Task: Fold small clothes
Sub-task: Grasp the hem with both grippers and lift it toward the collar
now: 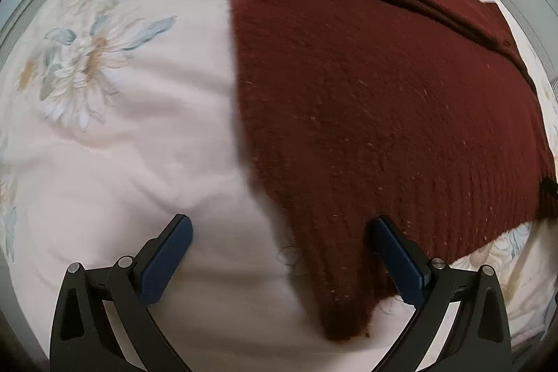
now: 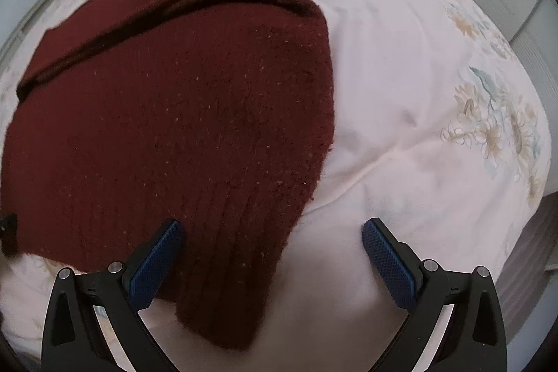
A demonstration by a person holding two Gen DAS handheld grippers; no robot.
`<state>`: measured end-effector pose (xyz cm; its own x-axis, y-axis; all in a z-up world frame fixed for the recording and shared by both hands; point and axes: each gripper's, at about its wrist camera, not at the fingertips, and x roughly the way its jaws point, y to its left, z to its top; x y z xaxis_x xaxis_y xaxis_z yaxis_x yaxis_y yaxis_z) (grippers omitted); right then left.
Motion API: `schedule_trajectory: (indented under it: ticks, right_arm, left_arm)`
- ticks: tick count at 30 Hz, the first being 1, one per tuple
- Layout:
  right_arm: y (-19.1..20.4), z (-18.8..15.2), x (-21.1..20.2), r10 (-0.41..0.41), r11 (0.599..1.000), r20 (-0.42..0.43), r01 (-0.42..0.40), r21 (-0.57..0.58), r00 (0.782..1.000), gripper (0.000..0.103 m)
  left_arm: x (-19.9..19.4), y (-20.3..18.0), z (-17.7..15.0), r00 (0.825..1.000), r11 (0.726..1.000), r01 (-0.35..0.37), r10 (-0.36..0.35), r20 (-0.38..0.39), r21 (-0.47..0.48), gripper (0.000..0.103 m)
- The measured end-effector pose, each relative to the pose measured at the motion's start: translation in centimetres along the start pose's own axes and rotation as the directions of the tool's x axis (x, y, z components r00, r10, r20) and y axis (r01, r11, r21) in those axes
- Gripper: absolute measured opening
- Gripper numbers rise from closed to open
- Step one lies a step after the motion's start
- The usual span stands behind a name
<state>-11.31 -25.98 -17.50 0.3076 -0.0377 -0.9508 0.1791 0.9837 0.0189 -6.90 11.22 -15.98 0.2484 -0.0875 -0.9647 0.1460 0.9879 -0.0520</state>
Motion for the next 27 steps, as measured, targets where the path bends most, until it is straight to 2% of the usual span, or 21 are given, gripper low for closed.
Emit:
schedule_trajectory:
  ticks: [2,5,7,8,9,10,11,14,18,22,25,27]
  right_arm:
    - [0.2,0.0,-0.1,-0.004,1.0,-0.007,0.004,-0.002,1.0,0.096]
    - [0.3,-0.2,-0.2,-0.005,1.0,-0.026,0.005,-0.001,1.0,0.085]
    - [0.3,-0.3,-0.3,0.02,1.0,-0.034,-0.02,-0.007,0.999,0.07]
    - [0.3,-0.3,-0.3,0.044,0.999,-0.042,-0.044,-0.003,0.998,0.053]
    - [0.1,-0.4,-0.3,0.105,0.994,-0.058,-0.104,0.02,0.993,0.036]
    - [0.0,-0.4,-0.3,0.147,0.989,-0.069,-0.144,0.042,0.987,0.028]
    - [-0.1,-0.4,-0.3,0.176,0.983,-0.076,-0.172,0.057,0.981,0.021]
    - [-0.3,0.1,-1.1,0.203,0.978,-0.065,-0.2,0.056,0.977,0.015]
    - [-0.9,1.9,-3.7,0.276,0.958,-0.001,-0.275,0.085,0.961,0.014]
    - [-1.4,4.4,-5.9,0.307,0.945,0.08,-0.314,0.092,0.948,0.013]
    - [-1.7,7.0,-7.4,0.338,0.93,0.147,-0.354,0.098,0.93,0.013]
    - [-2.0,8.7,-8.2,0.357,0.919,0.186,-0.38,0.103,0.915,0.013]
  left_arm:
    - [0.1,-0.6,0.0,1.0,1.0,0.01,-0.01,-0.001,0.027,0.092]
    - [-0.1,-1.2,-0.2,0.999,0.998,0.049,-0.049,0.001,0.05,0.071]
    - [-0.3,-1.4,-0.3,0.996,0.994,0.091,-0.091,0.002,0.053,0.044]
    - [-0.5,-1.5,-0.3,0.993,0.992,0.117,-0.117,0.001,0.051,0.037]
    - [-0.6,-1.6,-0.3,0.99,0.988,0.143,-0.143,-0.003,0.05,0.021]
    - [-0.8,-1.8,-0.3,0.986,0.985,0.165,-0.165,-0.012,0.046,0.01]
    - [-0.9,-1.8,-0.2,0.985,0.984,0.174,-0.173,-0.013,0.041,0.01]
    - [-1.7,-2.1,0.0,0.982,0.981,0.189,-0.189,0.0,0.044,0.009]
    - [-3.6,-1.1,1.0,0.971,0.971,0.237,-0.238,0.033,0.03,0.009]
    - [-6.4,0.6,2.2,0.951,0.956,0.294,-0.293,0.094,0.004,0.009]
    - [-8.2,1.2,4.2,0.933,0.944,0.331,-0.326,0.15,-0.008,0.009]
    - [-9.1,0.9,6.1,0.931,0.947,0.321,-0.316,0.181,-0.001,0.009]
